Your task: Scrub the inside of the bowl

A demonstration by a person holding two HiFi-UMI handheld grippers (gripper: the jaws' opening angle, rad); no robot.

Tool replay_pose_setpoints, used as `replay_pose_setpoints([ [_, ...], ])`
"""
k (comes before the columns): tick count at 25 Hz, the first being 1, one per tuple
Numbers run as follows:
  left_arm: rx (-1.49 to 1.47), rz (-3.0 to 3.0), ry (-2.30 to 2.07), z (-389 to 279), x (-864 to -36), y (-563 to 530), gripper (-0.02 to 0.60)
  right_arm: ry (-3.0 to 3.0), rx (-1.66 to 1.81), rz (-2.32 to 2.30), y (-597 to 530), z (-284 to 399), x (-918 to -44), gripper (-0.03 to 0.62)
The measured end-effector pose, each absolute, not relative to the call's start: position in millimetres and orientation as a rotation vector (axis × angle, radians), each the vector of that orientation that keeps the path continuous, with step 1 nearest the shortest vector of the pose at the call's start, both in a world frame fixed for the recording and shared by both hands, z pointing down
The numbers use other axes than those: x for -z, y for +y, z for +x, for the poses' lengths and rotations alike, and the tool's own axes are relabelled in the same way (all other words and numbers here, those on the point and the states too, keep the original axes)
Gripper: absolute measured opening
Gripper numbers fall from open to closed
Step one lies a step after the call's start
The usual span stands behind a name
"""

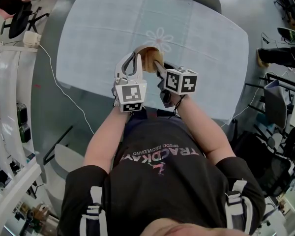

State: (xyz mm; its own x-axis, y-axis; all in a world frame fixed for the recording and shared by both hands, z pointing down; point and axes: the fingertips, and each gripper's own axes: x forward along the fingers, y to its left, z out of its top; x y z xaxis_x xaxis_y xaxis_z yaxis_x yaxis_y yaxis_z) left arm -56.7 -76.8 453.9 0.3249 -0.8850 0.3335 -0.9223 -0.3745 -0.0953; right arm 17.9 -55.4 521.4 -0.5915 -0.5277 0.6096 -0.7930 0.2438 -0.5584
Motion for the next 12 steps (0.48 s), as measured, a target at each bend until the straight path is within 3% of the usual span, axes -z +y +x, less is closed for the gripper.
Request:
replay_pose_setpoints([
  [5, -0.507, 2.451, -1.697, -57, -456, -78, 0.038, -2.146, -1.725, 1.179, -39, 4, -529, 0.032],
  [12, -0.504, 2.443, -1.713, -61, -455, -79, 0.037, -2.162, -1.903, 1.043, -34, -14, -520, 0.032],
])
